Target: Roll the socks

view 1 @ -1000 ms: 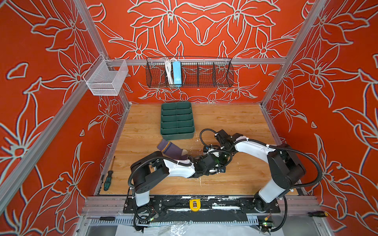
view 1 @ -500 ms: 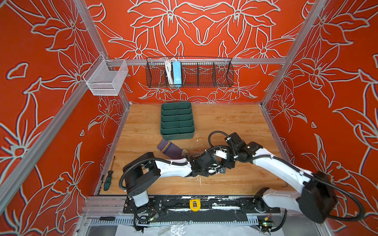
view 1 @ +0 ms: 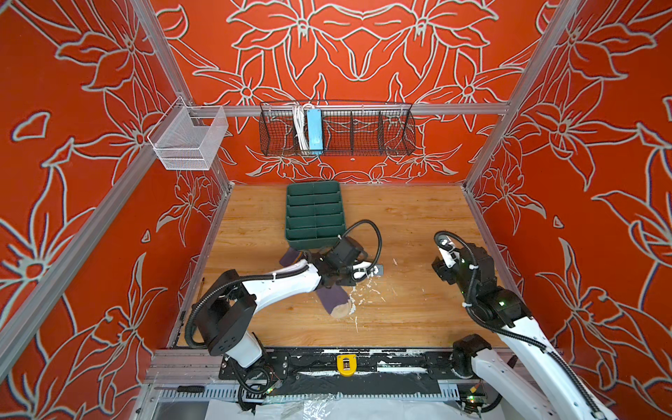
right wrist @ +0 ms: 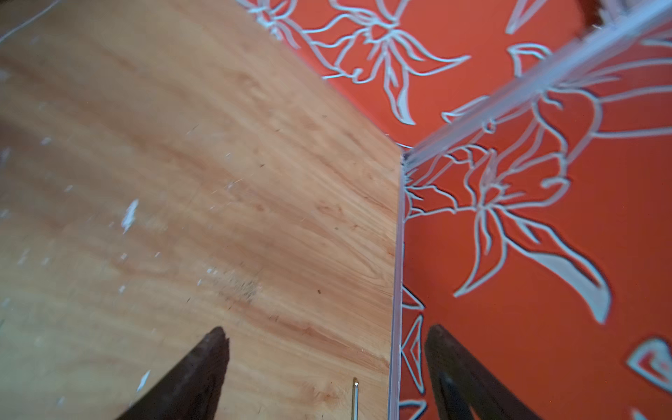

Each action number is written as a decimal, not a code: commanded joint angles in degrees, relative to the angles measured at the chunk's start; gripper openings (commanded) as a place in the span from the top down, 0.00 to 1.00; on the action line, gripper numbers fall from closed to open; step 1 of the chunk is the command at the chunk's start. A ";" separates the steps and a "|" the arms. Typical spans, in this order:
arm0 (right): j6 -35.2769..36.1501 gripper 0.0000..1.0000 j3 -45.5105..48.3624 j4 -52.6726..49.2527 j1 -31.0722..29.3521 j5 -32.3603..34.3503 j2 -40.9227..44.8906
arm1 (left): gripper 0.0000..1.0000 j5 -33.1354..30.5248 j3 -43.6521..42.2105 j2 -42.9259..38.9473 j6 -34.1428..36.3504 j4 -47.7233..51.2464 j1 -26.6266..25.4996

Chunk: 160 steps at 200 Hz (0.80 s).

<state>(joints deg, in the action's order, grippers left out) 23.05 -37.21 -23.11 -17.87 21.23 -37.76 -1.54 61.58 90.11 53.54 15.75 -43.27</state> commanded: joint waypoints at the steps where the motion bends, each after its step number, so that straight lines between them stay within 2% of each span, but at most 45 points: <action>1: -10.00 0.14 -2.10 3.07 0.26 -0.82 1.92 | 1.00 7.73 8.92 0.32 4.47 9.51 6.08; 32: -15.22 0.17 -1.66 0.79 0.27 -10.49 3.82 | 1.00 9.20 19.48 6.50 7.19 13.57 14.45; 53: -19.07 0.20 0.40 -1.23 0.20 -20.20 4.29 | 1.00 8.96 27.90 12.58 8.55 17.95 19.90; 77: -22.40 0.22 3.56 -1.45 0.20 -26.86 4.76 | 1.00 5.70 37.92 21.17 10.70 22.79 22.86; 112: -22.12 0.22 4.98 -0.68 0.20 -27.71 4.17 | 1.00 4.22 48.10 31.60 13.29 27.69 24.93; 160: -22.24 0.22 5.22 0.04 0.16 -27.04 0.19 | 1.00 6.47 45.90 35.10 12.82 26.10 25.25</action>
<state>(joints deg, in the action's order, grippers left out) 2.68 -32.49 -24.03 -17.74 -4.91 -36.49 2.90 108.31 125.12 65.28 40.29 -18.09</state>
